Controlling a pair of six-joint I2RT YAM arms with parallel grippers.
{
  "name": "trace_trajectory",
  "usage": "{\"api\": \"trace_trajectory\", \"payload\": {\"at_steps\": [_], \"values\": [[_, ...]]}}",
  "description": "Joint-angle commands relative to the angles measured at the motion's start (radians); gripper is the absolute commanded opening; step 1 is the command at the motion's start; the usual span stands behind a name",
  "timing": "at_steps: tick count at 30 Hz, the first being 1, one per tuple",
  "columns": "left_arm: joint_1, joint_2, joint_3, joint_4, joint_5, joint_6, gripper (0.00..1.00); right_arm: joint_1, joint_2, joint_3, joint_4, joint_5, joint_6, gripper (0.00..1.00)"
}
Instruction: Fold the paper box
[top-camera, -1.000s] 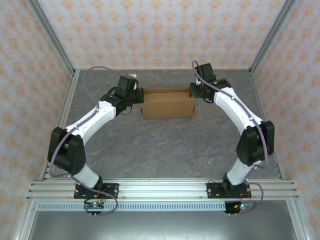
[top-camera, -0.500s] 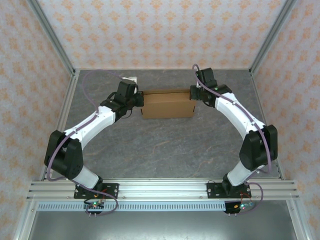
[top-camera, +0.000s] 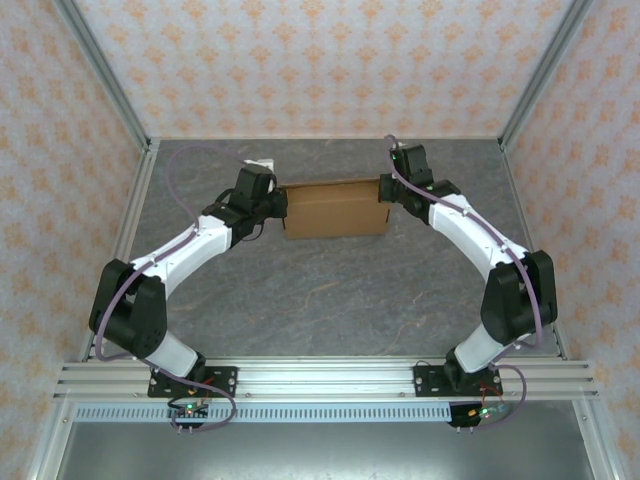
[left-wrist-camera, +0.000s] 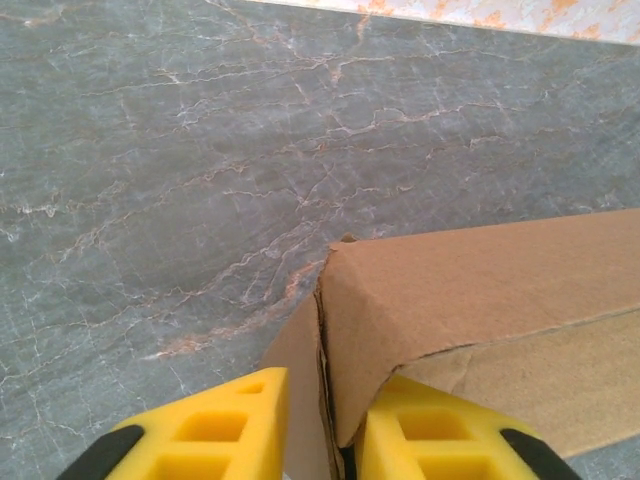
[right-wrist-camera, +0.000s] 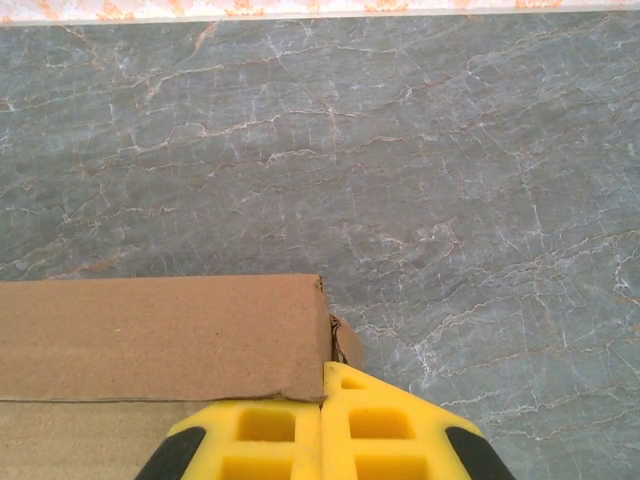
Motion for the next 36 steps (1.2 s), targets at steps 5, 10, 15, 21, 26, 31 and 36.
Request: {"api": "trace_trajectory", "payload": {"at_steps": [5,10,15,21,26,31,36], "values": [[0.002,-0.06,-0.036,-0.171,0.016,0.002,0.39,0.005,-0.017,-0.06,-0.076,0.04,-0.008,0.0],[0.002,-0.112,-0.046,-0.202,0.049,0.01,0.46,0.005,-0.039,-0.088,-0.045,0.048,0.012,0.0],[0.002,-0.165,-0.065,-0.225,0.1,0.026,0.49,0.008,-0.039,-0.091,-0.037,0.056,0.036,0.0],[0.021,-0.212,-0.075,-0.223,0.214,0.013,0.53,0.023,-0.038,-0.086,-0.033,0.075,0.042,0.0],[0.129,-0.25,-0.071,-0.136,0.397,-0.141,0.6,0.024,-0.056,-0.098,-0.022,0.083,0.035,0.0],[0.19,-0.174,0.037,-0.134,0.446,-0.242,0.69,0.025,-0.055,-0.099,-0.016,0.082,0.027,0.0],[0.244,-0.042,0.121,-0.066,0.529,-0.346,0.74,0.025,-0.052,-0.099,-0.011,0.076,0.026,0.0]]}}
